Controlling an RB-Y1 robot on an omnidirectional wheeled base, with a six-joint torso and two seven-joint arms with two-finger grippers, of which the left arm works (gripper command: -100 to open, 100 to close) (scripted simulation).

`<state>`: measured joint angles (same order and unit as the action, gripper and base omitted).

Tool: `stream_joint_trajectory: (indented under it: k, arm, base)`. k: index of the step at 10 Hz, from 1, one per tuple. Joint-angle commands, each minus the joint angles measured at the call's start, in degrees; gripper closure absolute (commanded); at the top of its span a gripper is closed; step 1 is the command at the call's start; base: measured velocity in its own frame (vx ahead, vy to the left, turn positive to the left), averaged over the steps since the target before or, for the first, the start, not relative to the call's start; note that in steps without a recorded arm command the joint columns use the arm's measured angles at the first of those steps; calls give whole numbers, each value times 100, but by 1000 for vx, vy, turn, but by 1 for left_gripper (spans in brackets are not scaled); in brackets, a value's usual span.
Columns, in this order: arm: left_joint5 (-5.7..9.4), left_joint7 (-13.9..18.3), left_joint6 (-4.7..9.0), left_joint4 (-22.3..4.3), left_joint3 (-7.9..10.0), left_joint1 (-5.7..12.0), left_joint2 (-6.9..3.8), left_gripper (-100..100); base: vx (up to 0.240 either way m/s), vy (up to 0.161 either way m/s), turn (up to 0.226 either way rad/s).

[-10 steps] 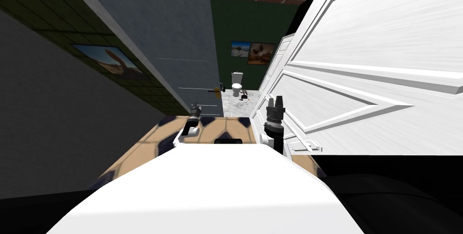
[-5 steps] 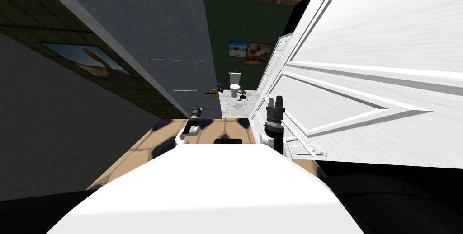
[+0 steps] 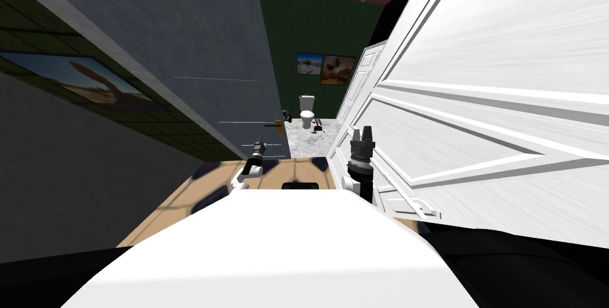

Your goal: Pull the door open

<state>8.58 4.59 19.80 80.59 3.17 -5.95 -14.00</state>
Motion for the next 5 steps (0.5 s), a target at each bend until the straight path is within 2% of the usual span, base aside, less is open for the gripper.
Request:
stream_joint_trajectory:
  k: [1,5]
  arm:
    - [29,70,-53,-245,1,146,-66,-100]
    - [84,214,-128,-774,-9,415,-189,-100]
  base:
    - [138,10,-79]
    - [153,7,-72]
